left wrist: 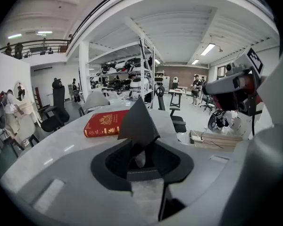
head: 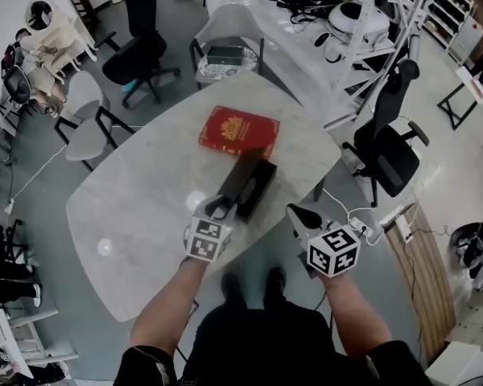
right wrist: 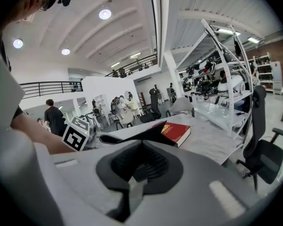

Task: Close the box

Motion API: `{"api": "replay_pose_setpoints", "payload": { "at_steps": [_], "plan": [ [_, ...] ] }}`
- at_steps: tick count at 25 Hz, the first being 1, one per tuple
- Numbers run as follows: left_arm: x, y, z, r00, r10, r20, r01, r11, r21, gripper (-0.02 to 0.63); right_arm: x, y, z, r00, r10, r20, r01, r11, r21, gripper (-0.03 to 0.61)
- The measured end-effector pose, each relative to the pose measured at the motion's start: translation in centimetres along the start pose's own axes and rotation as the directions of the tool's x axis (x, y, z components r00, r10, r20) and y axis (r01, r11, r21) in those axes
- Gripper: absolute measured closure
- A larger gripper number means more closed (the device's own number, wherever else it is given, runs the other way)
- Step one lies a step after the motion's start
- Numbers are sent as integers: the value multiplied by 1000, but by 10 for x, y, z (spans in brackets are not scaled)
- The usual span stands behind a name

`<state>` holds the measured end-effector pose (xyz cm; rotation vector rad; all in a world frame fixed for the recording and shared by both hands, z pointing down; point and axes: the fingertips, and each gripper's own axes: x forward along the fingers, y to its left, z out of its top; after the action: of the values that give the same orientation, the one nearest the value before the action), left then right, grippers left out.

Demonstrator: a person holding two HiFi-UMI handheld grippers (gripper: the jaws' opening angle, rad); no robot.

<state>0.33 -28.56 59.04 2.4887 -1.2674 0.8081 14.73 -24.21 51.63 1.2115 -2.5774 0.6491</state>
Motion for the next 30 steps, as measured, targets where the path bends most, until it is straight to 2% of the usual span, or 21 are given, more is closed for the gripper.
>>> {"api": "replay_pose_setpoints", "payload": {
  "at_steps": [6,16,23,30],
  "plan": [
    [11,-17,-10,998,10,-57,-5,996,91,462,-5,-4,-5,1000,3,-8,-3,1000,12,577],
    [26,-31,-30,989,38,-145,-2,969,246,422,-16,-13,-12,1000,-9,-17,10,1000,15,577],
    [33,-35,-37,981,14,-192,46,951,305,387,-21,-16,-16,1000,-12,-20,12,1000,21,577],
    [33,-36,-37,972,-28,-234,104,941,321,379,-23,-17,-18,1000,-11,-22,12,999,33,577]
  ]
}}
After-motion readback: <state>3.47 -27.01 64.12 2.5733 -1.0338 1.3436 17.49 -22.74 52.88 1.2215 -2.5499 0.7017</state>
